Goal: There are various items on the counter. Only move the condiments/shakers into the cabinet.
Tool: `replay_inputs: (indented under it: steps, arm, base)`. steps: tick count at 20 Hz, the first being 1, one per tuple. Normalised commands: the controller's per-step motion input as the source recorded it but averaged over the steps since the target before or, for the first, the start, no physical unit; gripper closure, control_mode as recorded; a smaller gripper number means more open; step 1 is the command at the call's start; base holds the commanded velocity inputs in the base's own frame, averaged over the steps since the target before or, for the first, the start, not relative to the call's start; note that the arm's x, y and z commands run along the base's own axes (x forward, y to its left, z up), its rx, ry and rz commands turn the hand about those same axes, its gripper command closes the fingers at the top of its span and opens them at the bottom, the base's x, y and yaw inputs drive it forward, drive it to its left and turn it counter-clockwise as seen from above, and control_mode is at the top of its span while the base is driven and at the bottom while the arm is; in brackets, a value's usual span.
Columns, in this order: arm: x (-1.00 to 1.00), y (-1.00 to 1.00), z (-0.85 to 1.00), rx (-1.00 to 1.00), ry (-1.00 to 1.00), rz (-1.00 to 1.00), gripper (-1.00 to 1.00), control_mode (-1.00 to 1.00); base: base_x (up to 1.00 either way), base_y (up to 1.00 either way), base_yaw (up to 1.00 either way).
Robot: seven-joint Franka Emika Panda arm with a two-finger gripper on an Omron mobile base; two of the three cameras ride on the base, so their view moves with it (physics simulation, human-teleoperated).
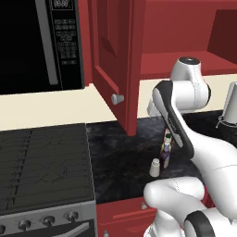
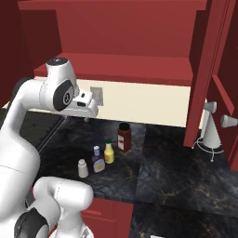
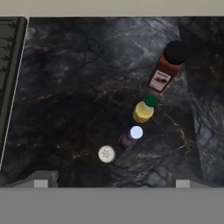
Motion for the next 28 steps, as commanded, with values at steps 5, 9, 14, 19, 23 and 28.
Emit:
replay_inputs:
  steps: [5, 9, 14, 19, 23, 28]
  arm:
    - [-0.03, -0.32, -0.29, 0.00, 0.00, -0.21, -1.00, -1.00]
    - [0.02, -0.20, -0.27, 0.00, 0.00, -0.20, -1.00, -1.00]
    - [0.12, -0.01, -0.37, 0.00, 0.00, -0.22, -1.00, -1.00]
    - [0.03, 0.00, -0.30, 0.00, 0.00, -0.22, -1.00, -1.00]
    - [0.01, 0.00, -0.32, 0.00, 0.00, -0.21, -1.00, -1.00]
    - [0.11, 0.07, -0.38, 0.00, 0.00, -0.17, -1.00, -1.00]
  base:
    - [0.00, 0.00, 0.00]
    - [0.00, 0.00, 0.00]
    - [0.00, 0.00, 0.00]
    - [0.00, 0.00, 0.00]
    - [0.00, 0.00, 0.00]
    - [0.00, 0.00, 0.00]
